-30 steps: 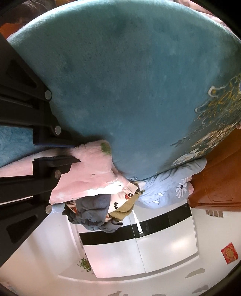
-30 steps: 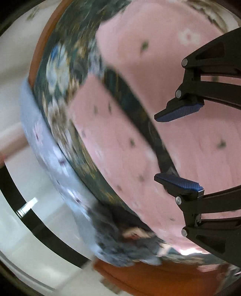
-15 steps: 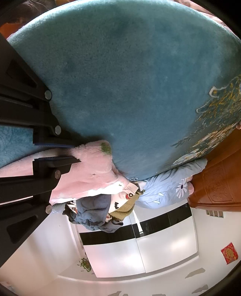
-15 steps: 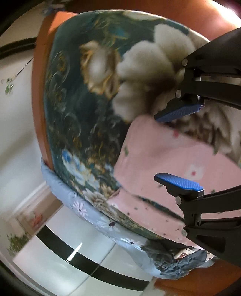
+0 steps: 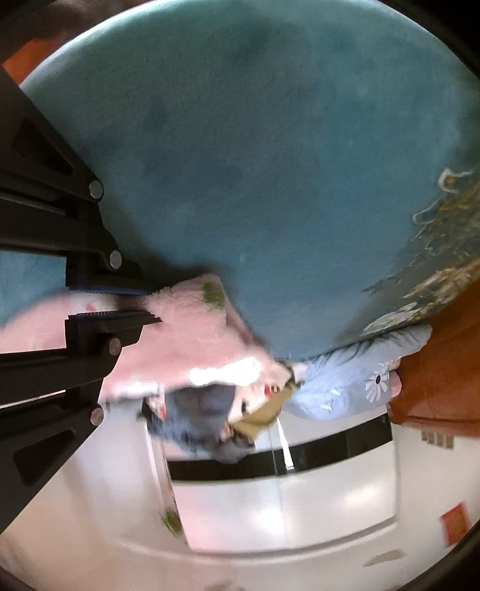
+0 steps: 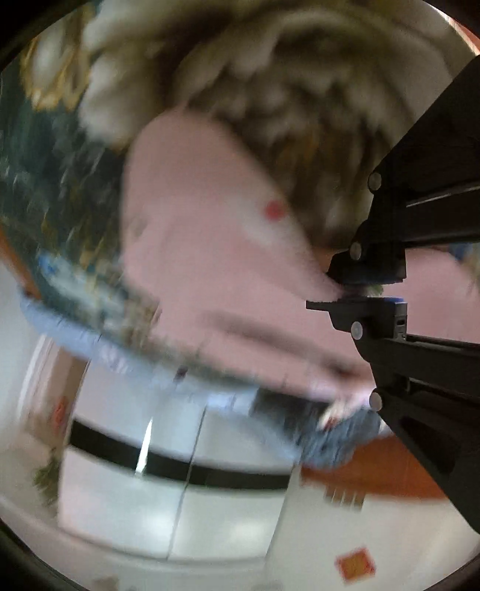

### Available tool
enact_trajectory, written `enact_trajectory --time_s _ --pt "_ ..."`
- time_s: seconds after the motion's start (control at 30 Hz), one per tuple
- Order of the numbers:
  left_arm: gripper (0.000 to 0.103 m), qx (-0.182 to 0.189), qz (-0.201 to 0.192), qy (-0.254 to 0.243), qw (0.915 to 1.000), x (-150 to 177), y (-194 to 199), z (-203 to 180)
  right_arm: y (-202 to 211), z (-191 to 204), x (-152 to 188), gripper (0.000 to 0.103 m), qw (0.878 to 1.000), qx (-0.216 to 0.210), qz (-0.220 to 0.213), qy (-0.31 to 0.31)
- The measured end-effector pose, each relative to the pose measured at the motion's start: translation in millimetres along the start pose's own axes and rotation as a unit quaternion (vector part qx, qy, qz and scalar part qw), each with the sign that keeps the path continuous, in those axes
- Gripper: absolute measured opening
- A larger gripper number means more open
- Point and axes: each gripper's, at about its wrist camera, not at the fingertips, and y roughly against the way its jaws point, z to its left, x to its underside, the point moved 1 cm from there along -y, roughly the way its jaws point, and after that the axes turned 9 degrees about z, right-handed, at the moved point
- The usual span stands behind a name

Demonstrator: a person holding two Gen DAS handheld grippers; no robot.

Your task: Fold clothes

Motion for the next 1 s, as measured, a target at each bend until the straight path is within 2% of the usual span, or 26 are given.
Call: enact_trajectory --time_s 0.07,0.13,0.27,0.4,0.5,0.6,0.73,0.87,0.93,0.97,1.0 --pt "0.007 0.046 0.007 0.008 0.9989 -4 7 -20 8 20 -14 0.004 0.999 -0.043 -0.02 0.009" --pt "0.007 0.057 0.01 -0.015 0.9982 -9 11 -53 16 41 -27 0.004 0.996 -0.072 -0.036 0.023" --pt "0.007 0.079 0.022 -0.045 0.9956 -25 9 -121 11 78 -55 0.004 0.992 -0.1 -0.06 0.051" --pt "0.008 0.073 0.029 -0.021 0.9967 -59 -25 -165 -20 103 -88 0.004 0.993 -0.089 -0.066 0.038" --pt "0.008 0.047 0.031 0.014 0.9983 -92 -68 -173 -59 121 -117 0.004 0.996 -0.058 -0.057 0.028" --pt "0.008 0.014 0.032 0.051 0.9981 -118 -112 -165 -109 143 -141 0.004 0.998 0.013 -0.043 0.037" --pt "0.008 -0.025 0.024 0.086 0.9957 -136 -152 -139 -168 161 -152 0.004 0.994 0.089 -0.02 0.056" --pt "0.01 -0.036 0.031 0.091 0.9947 -143 -174 -125 -201 162 -153 0.007 0.992 0.113 -0.007 0.064" --pt "0.025 -0.024 0.039 0.09 0.9949 -143 -178 -123 -210 163 -150 0.013 0.989 0.123 -0.002 0.082" --pt "0.04 -0.018 0.043 0.088 0.9951 -143 -179 -122 -213 165 -149 0.018 0.988 0.125 0.0 0.092" --pt "0.056 -0.011 0.046 0.084 0.9953 -141 -177 -122 -214 166 -146 0.04 0.987 0.123 0.003 0.106"
